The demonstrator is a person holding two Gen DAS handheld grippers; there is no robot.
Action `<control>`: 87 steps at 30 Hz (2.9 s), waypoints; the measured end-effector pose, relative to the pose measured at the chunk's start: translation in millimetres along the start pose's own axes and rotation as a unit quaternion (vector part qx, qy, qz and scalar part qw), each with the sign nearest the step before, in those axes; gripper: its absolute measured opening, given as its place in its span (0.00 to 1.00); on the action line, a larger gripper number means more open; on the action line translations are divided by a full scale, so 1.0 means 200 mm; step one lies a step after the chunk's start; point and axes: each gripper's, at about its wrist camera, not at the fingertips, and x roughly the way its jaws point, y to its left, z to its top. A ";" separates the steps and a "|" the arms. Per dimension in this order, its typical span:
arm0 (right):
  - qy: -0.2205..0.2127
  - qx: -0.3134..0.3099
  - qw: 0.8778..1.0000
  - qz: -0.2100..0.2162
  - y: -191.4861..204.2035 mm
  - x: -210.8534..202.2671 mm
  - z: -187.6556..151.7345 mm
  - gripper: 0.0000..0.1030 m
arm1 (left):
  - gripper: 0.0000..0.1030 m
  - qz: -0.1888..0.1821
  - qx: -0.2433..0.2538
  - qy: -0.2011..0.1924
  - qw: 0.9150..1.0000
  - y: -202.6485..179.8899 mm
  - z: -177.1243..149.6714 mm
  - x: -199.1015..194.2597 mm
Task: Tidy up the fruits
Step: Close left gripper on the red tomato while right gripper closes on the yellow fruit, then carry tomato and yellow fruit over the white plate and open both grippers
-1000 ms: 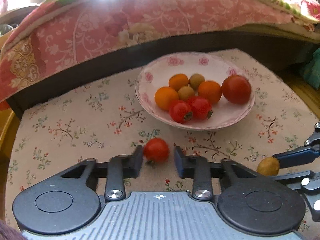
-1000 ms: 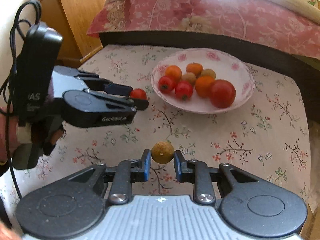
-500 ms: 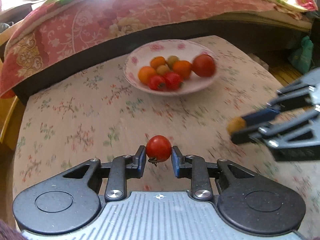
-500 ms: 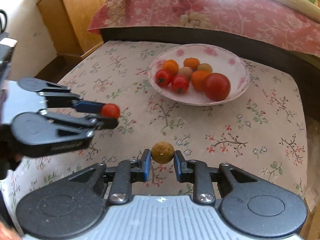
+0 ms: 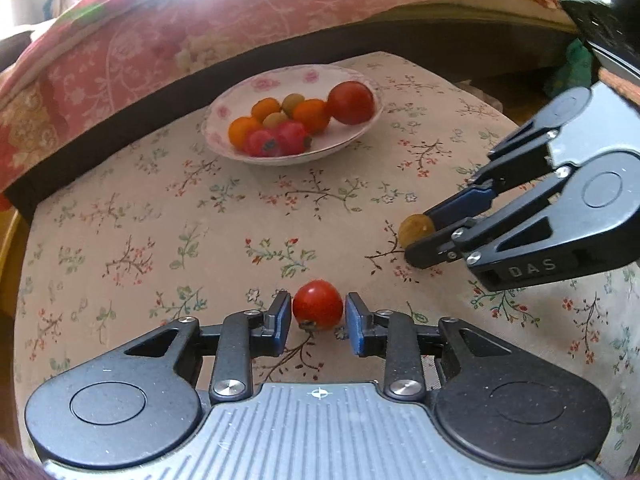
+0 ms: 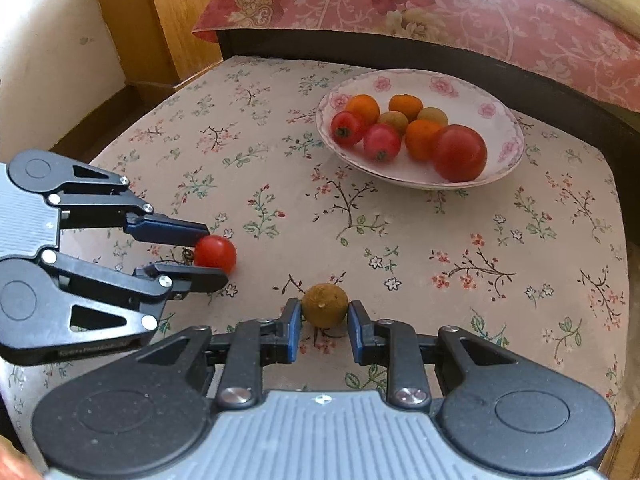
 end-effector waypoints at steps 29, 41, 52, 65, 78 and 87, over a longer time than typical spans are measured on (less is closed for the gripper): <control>0.000 -0.006 1.000 -0.004 0.00 -0.02 -0.01 0.39 | 0.58 0.000 0.029 0.007 1.000 -0.05 -0.04 0.02; 0.001 -0.006 1.000 -0.003 0.00 -0.01 0.00 0.39 | 0.57 0.001 0.026 0.006 1.000 -0.04 -0.03 0.03; 0.002 -0.006 1.000 -0.003 0.00 0.00 0.00 0.39 | 0.54 -0.004 0.023 0.010 1.000 -0.04 -0.03 0.04; 0.006 -0.016 1.000 -0.005 0.01 0.02 0.01 0.38 | 0.34 -0.024 0.013 0.017 0.999 -0.03 -0.03 0.03; 0.007 -0.021 1.000 -0.010 0.02 0.00 0.02 0.29 | 0.34 -0.023 0.012 0.004 1.000 -0.02 -0.01 0.02; -0.017 -0.011 1.000 -0.016 0.00 -0.05 0.08 0.29 | 0.34 -0.012 0.001 -0.025 1.000 0.01 0.10 0.00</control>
